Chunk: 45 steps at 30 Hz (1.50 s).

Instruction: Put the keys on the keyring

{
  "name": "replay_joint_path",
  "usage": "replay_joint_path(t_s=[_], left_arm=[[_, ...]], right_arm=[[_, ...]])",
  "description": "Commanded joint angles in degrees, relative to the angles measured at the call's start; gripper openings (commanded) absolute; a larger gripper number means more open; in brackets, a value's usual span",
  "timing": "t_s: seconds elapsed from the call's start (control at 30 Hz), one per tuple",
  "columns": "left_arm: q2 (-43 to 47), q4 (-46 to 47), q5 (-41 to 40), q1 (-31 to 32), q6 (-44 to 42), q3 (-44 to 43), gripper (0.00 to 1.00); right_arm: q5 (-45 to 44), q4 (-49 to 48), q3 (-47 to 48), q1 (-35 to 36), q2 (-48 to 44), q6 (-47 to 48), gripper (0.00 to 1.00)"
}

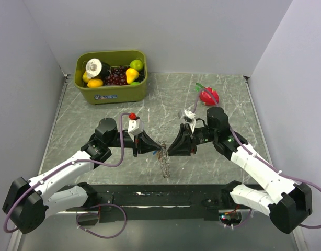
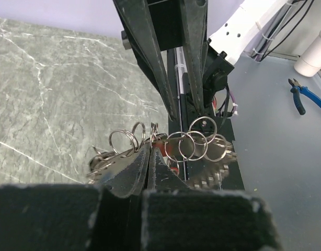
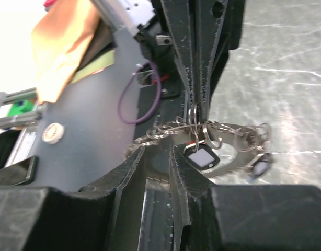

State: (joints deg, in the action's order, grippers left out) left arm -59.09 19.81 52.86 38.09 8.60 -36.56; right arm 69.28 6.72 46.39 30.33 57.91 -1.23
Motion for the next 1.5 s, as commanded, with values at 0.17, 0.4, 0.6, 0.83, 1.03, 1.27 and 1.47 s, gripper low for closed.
replay_joint_path(t_s=[0.17, 0.4, 0.6, 0.83, 1.03, 1.27, 1.47], left_arm=[[0.12, 13.14, 5.14, -0.29, 2.74, 0.61, 0.01], [0.47, 11.66, 5.76, -0.29, 1.24, 0.35, 0.01], [0.47, 10.95, 6.03, -0.21, 0.72, 0.35, 0.01], [0.73, 10.94, 5.94, -0.20, 0.54, 0.61, 0.01], [0.47, 12.27, 5.76, -0.12, 1.33, 0.52, 0.01], [0.47, 13.23, 5.41, 0.41, 1.86, 0.61, 0.01], [0.20, 13.85, 5.23, 0.67, 1.95, 0.34, 0.01]], right_arm=[[2.45, -5.67, 2.03, -0.27, 0.80, -1.93, 0.31], [-1.77, -6.19, 2.65, -0.27, -0.25, -2.46, 0.31], [-2.56, -6.46, 3.35, -0.27, -0.69, -2.55, 0.31], [-3.97, -5.58, 4.58, -0.27, -1.31, -2.46, 0.35], [-3.88, -6.46, 3.62, -0.18, -0.08, -3.33, 0.35], [-5.29, -8.92, 3.44, 2.01, 0.97, -4.21, 0.35], [-9.33, -8.04, 4.14, 5.71, 2.82, -3.08, 0.32]])
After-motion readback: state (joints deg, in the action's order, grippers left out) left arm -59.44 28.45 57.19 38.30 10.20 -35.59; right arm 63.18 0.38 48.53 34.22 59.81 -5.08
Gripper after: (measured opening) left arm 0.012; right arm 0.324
